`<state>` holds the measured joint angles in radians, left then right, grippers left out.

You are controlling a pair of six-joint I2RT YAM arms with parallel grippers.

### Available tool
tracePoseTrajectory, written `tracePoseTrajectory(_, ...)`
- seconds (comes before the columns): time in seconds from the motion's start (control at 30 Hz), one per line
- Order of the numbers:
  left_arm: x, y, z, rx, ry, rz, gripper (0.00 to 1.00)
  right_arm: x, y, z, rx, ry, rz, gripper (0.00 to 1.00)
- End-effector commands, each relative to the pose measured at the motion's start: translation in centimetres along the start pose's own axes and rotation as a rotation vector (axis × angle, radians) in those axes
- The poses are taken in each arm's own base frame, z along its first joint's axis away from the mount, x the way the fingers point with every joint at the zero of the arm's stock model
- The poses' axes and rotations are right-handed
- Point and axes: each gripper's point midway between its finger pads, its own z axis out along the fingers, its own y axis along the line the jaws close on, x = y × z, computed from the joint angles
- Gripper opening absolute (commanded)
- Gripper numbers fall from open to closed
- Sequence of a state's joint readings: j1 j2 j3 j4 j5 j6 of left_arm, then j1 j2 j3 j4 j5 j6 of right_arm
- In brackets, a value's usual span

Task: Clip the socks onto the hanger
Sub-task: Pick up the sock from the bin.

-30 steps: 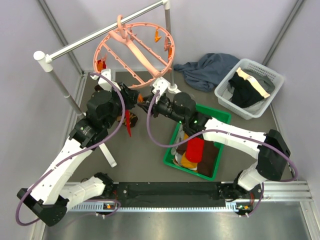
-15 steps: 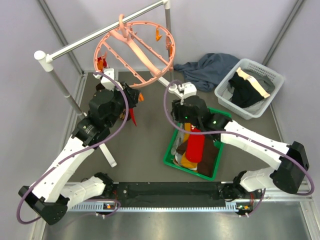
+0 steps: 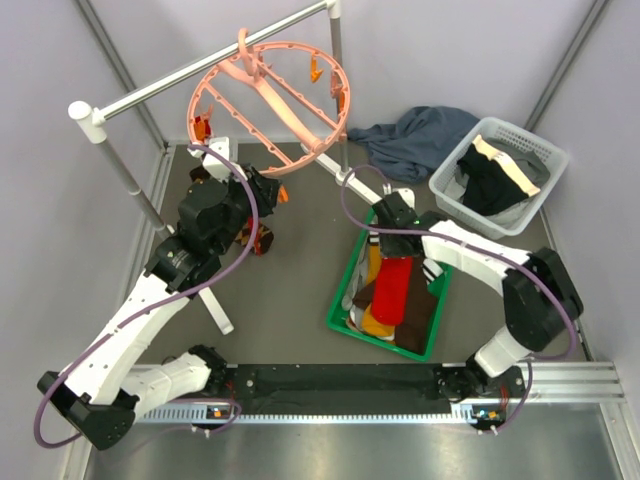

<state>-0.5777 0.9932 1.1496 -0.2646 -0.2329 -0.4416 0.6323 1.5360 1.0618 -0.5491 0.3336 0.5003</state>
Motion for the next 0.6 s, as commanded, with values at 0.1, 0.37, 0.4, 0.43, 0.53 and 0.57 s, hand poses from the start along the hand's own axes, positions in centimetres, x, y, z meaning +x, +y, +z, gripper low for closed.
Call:
tracePoseTrajectory(0.1, -1.9, -1.1, 0.0, 0.052, -0.072, -0.003, 0.10, -2.5, 0.4, 2.3, 0.044, -0.020, 0.062, 0.39)
tracePoseTrajectory(0.37, -1.6, -1.2, 0.2, 0.054, -0.061, -0.006, 0.10, -1.4, -0.5, 4.3, 0.102, 0.007, 0.037, 0.35)
tracePoseTrajectory(0.4, -1.6, -1.2, 0.3, 0.055, -0.059, -0.010, 0.10, -1.4, -0.5, 4.4, 0.100, 0.003, 0.037, 0.35)
tracePoseTrajectory(0.43, -1.4, -1.2, 0.3, 0.057, -0.055, -0.009, 0.10, -1.2, -0.5, 4.5, 0.097, 0.004, 0.030, 0.33)
tracePoseTrajectory(0.53, -1.4, -1.3, 0.4, 0.058, -0.053, -0.016, 0.10, -0.7, -0.8, 4.7, 0.102, 0.010, 0.012, 0.20)
tracePoseTrajectory(0.57, -1.2, -1.4, 0.4, 0.062, -0.048, -0.017, 0.10, -0.6, -0.9, 4.7, 0.103, 0.014, 0.008, 0.10)
